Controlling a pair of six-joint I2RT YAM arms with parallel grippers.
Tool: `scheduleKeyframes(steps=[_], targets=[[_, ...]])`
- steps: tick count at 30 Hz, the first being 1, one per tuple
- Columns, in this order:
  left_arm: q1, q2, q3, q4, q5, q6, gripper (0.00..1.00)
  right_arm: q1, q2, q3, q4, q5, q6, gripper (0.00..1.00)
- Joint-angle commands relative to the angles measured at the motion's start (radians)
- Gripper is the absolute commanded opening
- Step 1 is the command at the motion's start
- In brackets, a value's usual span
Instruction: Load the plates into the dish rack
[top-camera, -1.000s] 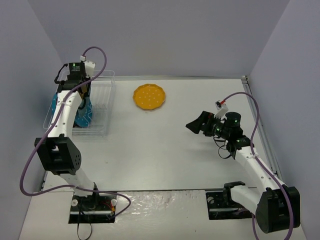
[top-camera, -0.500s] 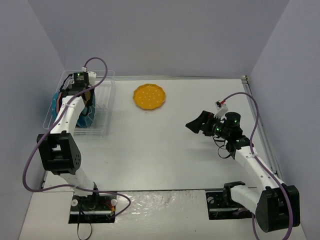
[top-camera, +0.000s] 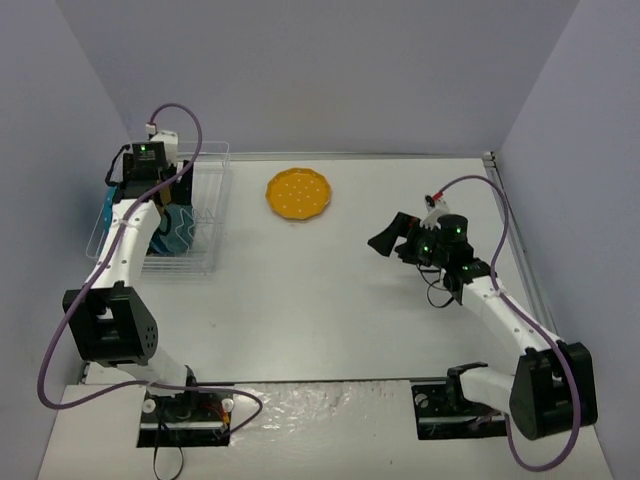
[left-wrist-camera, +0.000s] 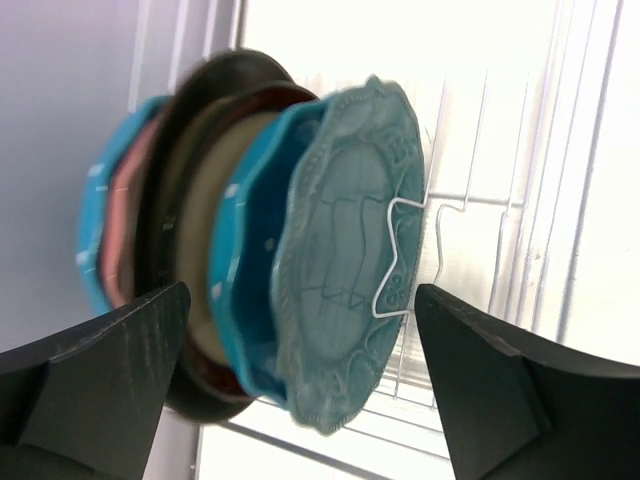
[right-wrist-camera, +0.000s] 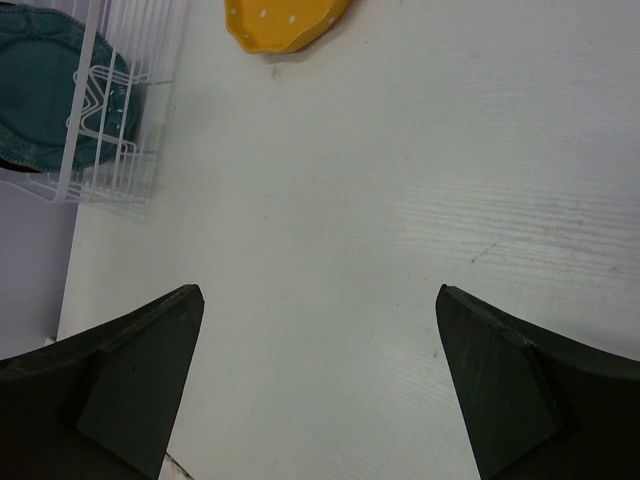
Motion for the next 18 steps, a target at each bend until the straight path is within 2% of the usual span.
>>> scheduleKeyframes(steps=[1, 4, 7, 13, 18], targets=[[0.004, -0.162, 0.083, 0.041, 0.004, -0.077, 0.95, 0.048, 0.083, 0.152, 0.039, 0.157, -0.023, 0.98], [-0.005, -0.236, 0.108, -0.019, 0.053, -0.202, 0.97, 0.11, 0.223, 0.261, 0.01, 0.27, -0.038, 0.97], [-0.008, -0.336, 0.064, -0.032, 0.112, -0.264, 0.97, 0.155, 0.367, 0.391, -0.004, 0.376, -0.045, 0.95], [-0.055, -0.594, -0.182, 0.01, 0.148, -0.335, 0.97, 0.257, 0.615, 0.652, -0.066, 0.557, -0.086, 0.89], [-0.125, -0.714, -0.39, 0.044, 0.242, -0.409, 0.97, 0.302, 0.816, 0.862, -0.081, 0.631, -0.109, 0.82]])
